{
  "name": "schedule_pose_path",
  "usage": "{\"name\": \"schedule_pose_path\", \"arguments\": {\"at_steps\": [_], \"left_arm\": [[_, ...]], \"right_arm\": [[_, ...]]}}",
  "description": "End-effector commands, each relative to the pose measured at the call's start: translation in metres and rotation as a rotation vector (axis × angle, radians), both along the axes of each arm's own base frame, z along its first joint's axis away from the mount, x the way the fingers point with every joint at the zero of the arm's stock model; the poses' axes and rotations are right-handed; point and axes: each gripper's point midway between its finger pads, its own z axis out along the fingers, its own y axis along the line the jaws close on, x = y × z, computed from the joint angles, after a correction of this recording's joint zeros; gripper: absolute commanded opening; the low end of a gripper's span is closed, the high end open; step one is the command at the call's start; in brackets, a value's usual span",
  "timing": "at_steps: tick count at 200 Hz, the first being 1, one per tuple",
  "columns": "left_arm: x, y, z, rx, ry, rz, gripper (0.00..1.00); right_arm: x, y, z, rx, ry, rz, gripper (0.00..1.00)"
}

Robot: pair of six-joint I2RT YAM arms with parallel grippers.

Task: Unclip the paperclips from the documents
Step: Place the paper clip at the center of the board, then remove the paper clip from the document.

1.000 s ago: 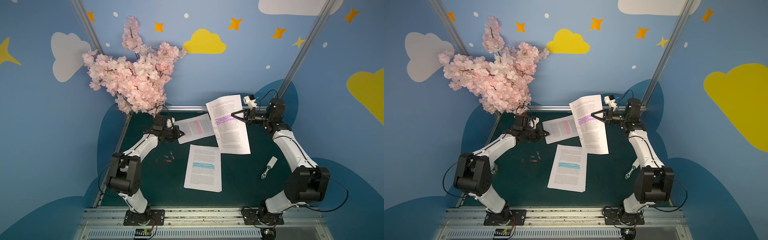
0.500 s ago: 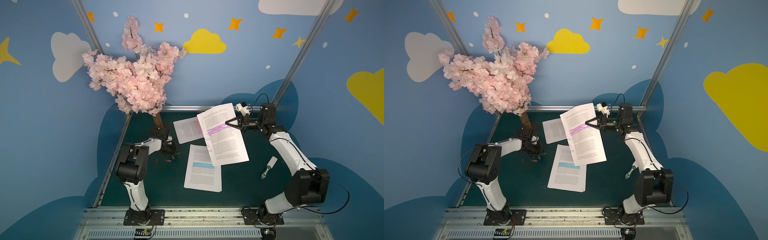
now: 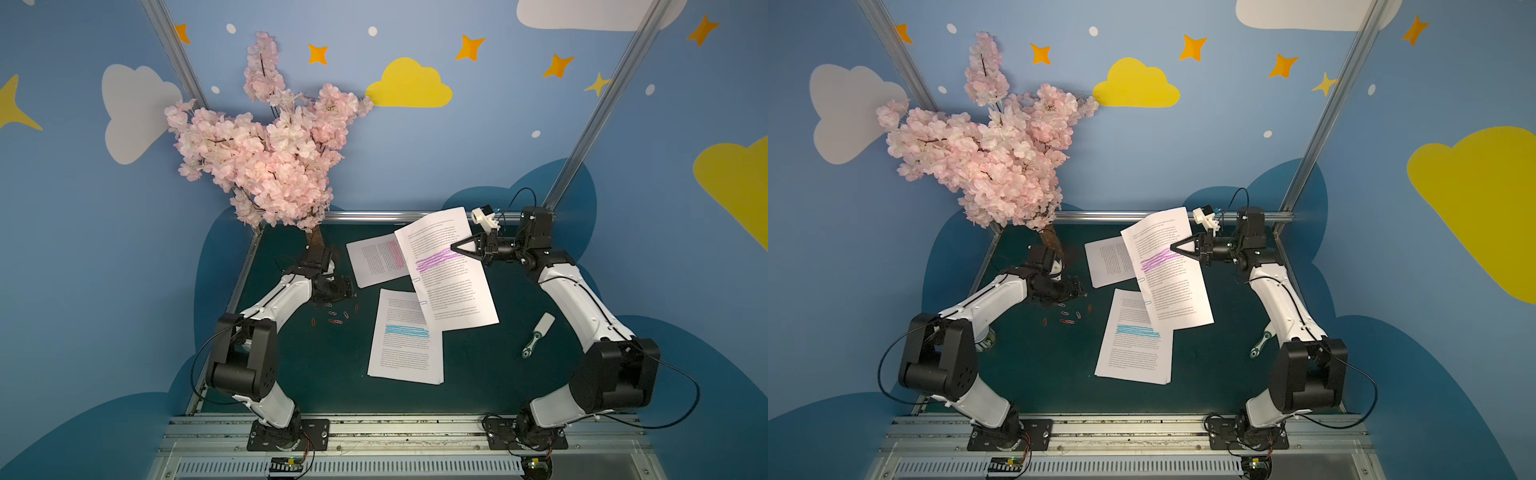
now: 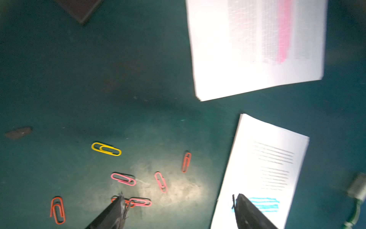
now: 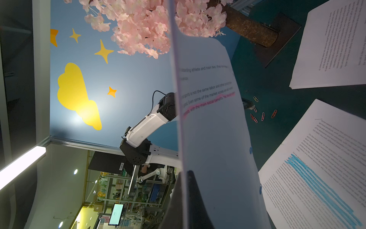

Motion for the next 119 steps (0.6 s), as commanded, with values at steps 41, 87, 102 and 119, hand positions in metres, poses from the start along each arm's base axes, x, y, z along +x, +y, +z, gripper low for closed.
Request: {"name": "schedule_pose_path", "arguments": {"at_steps": [41,87,102,119], "left_arm": [[0.013,-0.111,0.182,-0.693,-0.583,-0.367,1.00],[0.015,-0.151,0.205,-0.885,-0.599,-0.500,1.00],[0.014,-0.159,0.212,-0.961,-0.614,-0.505,1.00],[0.012,-0.166,0.220,-1.035,-0.625,-0.517,1.00]], "right_arm": [[-0.011,0.016,0.020,0.028,-0.030,0.089,0.00],[-0.022,0.030,0.037,0.045,-0.042,0.146,0.00],[-0.024,0.033,0.044,0.052,-0.050,0.154,0.00],[-0.023,0.034,0.051,0.064,-0.065,0.157,0.00]]}}
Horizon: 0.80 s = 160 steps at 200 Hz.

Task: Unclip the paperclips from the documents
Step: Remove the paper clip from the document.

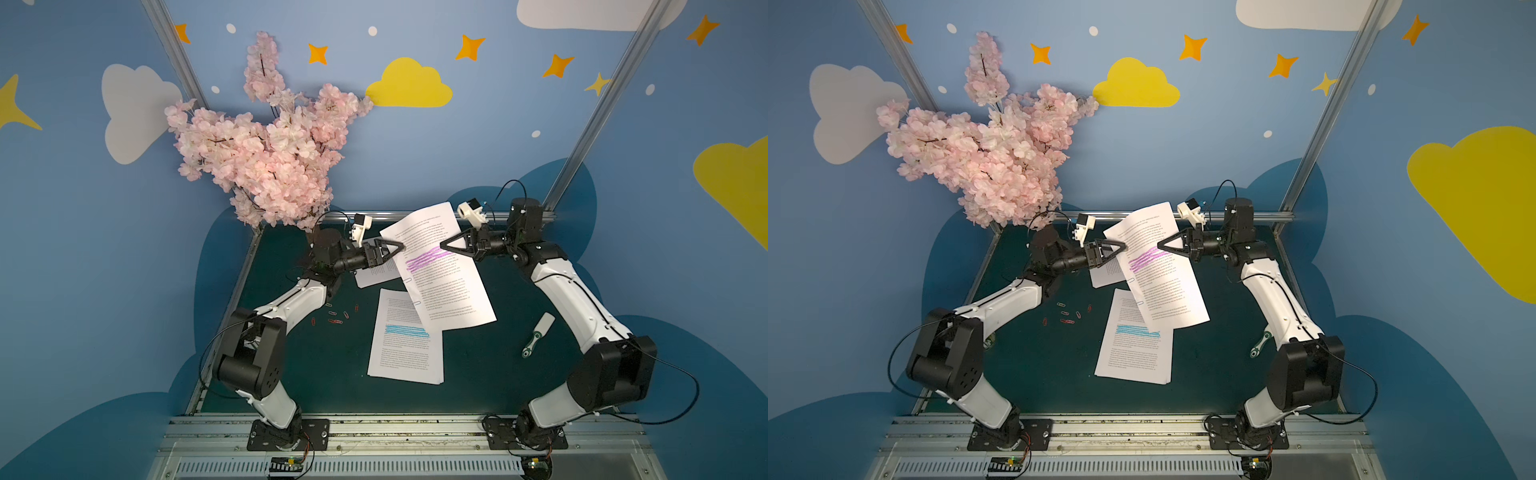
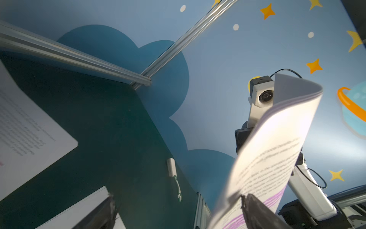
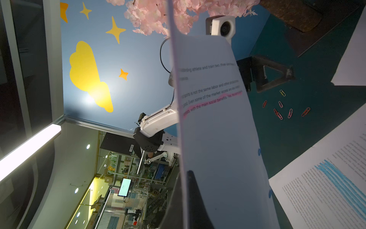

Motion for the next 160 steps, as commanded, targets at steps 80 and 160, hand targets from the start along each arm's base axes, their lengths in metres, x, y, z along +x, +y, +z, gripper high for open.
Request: {"name": "schedule_pose_path", "arguments": {"at_steps": [80,160], "left_arm": [[-0.035,-0.013,0.074,-0.311,-0.078,-0.199,0.55],[-0.046,0.002,0.071,-0.252,-0.059,-0.191,0.38]], "right_arm": [[0.027,0.005,0.037,0.048,-0.101,0.008,0.00],[0.050,-0.012,0.043,0.049,-0.125,-0.051,0.00]]}}
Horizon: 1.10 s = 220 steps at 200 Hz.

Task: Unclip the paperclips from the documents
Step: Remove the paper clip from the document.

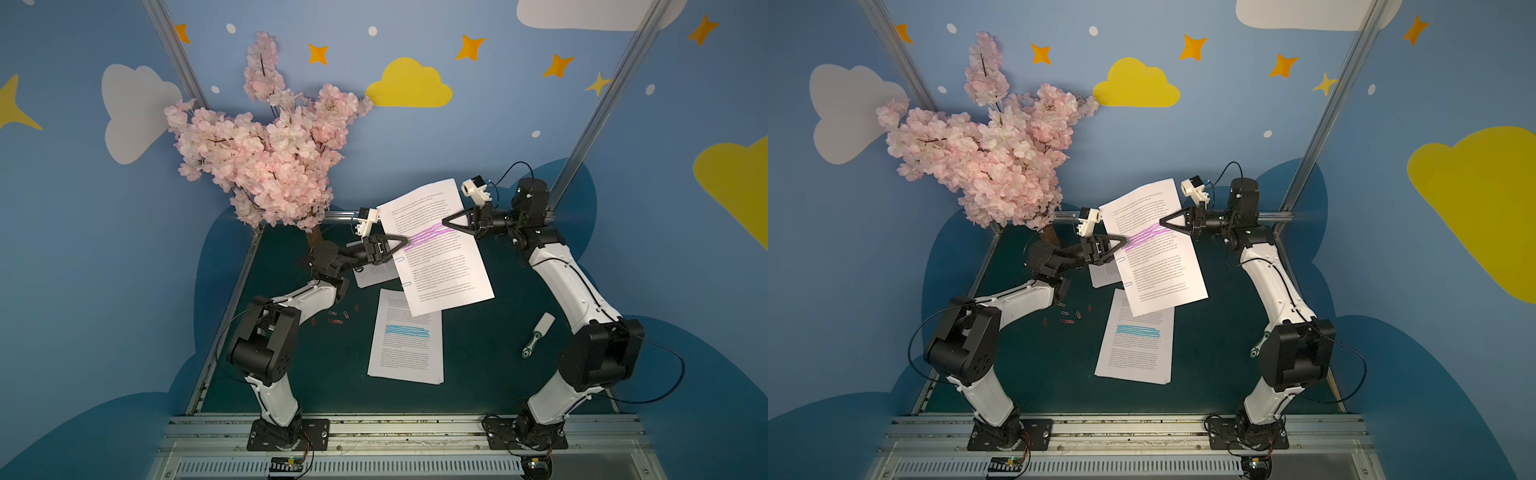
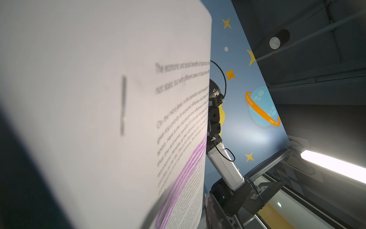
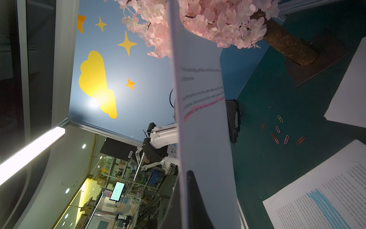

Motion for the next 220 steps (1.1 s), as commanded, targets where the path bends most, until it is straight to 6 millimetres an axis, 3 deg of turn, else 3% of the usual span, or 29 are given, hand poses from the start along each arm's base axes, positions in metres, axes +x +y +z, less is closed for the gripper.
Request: {"name": "schedule_pose_path", "arguments": {"at_steps": [1,46,157,192,220], "left_arm": [[-0.012,0.010,0.010,0.014,-0.039,-0.004,0.38],[-0.022,0.010,0.004,0.076,-0.022,-0.056,0.29],[-0.020,0.015,-0.002,0.118,0.032,-0.074,0.09],[-0.016,0.020,-0.002,0.123,0.037,-0.052,0.08],[-0.013,0.021,-0.003,0.124,0.039,-0.041,0.15]], "right_arm": [[0.005,-0.005,0.010,0.011,-0.053,-0.013,0.00],[0.012,-0.006,0.011,0.014,-0.059,-0.034,0.00],[0.018,-0.008,0.012,0.014,-0.068,-0.058,0.00],[0.016,-0.007,0.010,0.012,-0.068,-0.047,0.00],[0.012,-0.006,0.007,0.008,-0.060,-0.032,0.00]]}}
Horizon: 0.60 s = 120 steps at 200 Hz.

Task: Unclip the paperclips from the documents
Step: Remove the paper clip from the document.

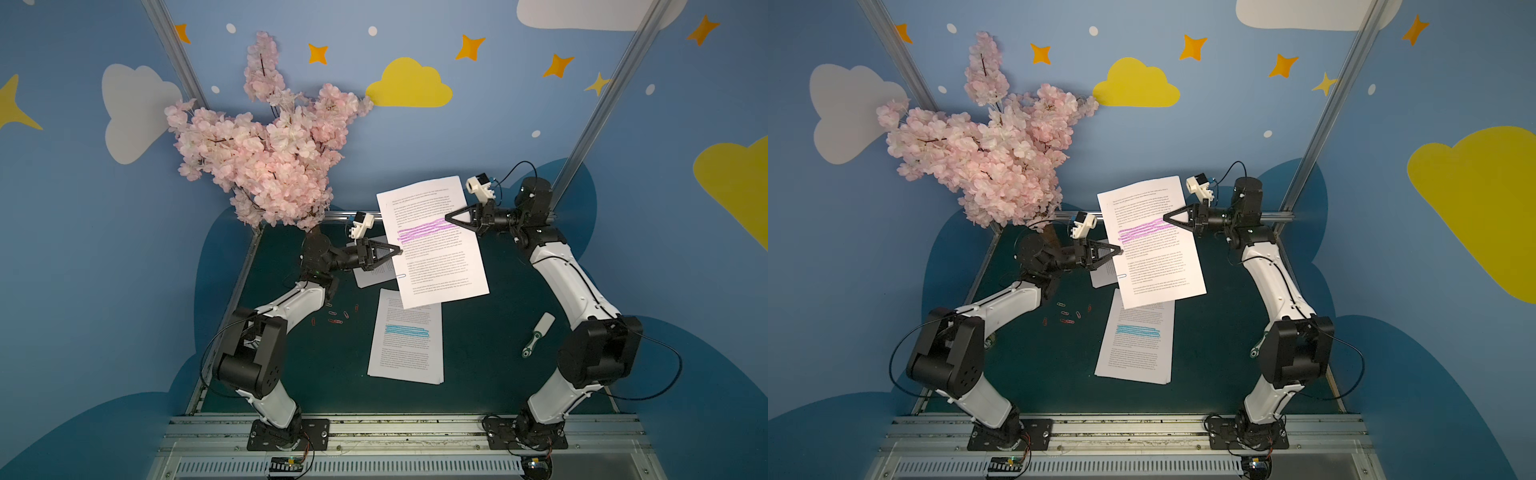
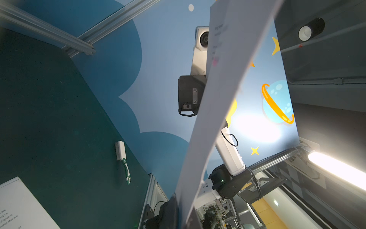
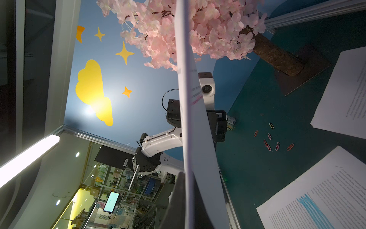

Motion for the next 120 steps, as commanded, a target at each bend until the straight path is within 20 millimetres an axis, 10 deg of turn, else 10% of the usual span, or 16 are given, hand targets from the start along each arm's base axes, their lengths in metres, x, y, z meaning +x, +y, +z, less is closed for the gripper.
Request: {"name": "schedule_pose_path", "arguments": {"at_steps": [1,120], "left_arm": [[-0.004,0.003,0.014,-0.002,-0.058,0.003,0.15],[-0.004,0.014,-0.001,0.036,-0.012,0.029,0.03]], "right_arm": [[-0.003,-0.001,0.009,0.005,-0.047,0.014,0.00],[0.004,-0.009,0.009,0.004,-0.056,-0.012,0.00]]}}
